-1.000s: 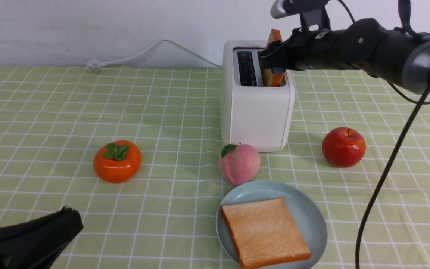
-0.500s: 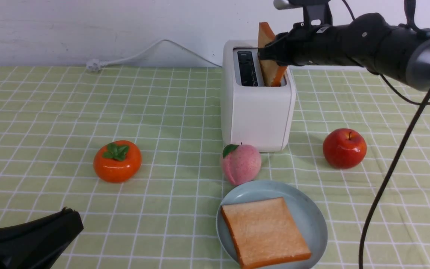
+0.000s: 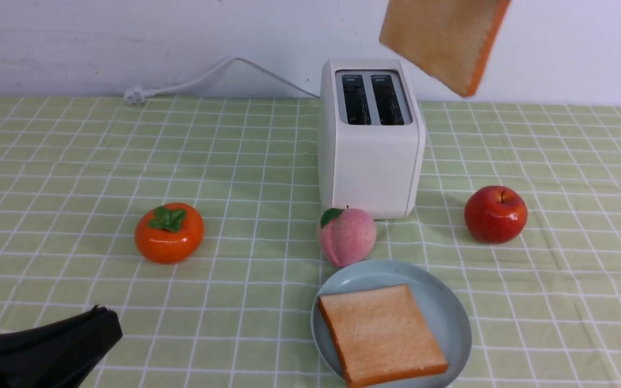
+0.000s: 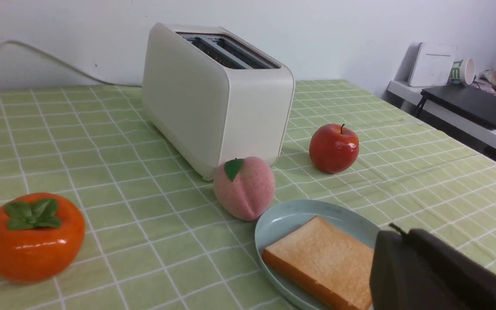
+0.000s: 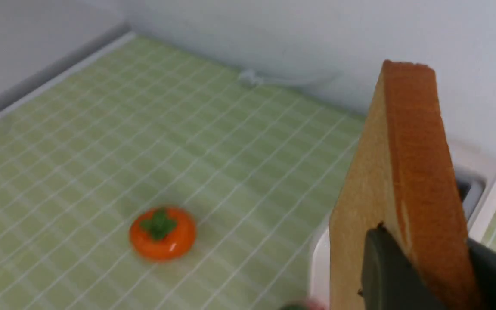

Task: Take toasted bread from bread machine on green coffee tablecloth place on plate.
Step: 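Place the held slice of bread on top of the slice on the plate with the right gripper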

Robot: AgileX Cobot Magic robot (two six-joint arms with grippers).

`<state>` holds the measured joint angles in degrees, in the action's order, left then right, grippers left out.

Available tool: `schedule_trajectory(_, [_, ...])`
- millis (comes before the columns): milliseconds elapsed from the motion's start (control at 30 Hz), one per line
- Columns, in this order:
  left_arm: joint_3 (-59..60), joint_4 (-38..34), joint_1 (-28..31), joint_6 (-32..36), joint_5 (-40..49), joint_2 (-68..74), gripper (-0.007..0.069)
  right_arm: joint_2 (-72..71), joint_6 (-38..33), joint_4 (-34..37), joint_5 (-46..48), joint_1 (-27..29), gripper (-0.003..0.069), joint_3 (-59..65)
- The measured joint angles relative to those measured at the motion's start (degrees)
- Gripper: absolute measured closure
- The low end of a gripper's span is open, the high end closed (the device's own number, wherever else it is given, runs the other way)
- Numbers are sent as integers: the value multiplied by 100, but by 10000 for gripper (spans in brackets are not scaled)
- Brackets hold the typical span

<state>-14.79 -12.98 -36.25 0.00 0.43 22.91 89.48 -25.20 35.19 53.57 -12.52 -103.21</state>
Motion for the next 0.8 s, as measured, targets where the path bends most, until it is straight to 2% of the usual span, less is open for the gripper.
schedule_trajectory(67, [0,0,0,0,69,0,633,-293,229,-5,601,-1,532,708])
schedule_trajectory(167, [0,0,0,0,89,0,633,-504,301,175,730,-78,532,1603])
schedule_trajectory(233, [0,0,0,0,100,0,633,-555,274,567,653,-146,532,2384])
schedule_trajectory(400, [0,0,0,0,119,0,633,-303,-741,2064,-120,-347,532,3784])
schedule_trajectory(467, [0,0,0,0,119,0,633,-64,-1146,2565,-368,-354,532,4025])
schedule_trajectory(600, [0,0,0,0,123,0,633,355,-1391,3007,-540,-354,532,4121])
schedule_trajectory(800, [0,0,0,0,123,0,631,907,-1296,3018,-700,-348,526,4127])
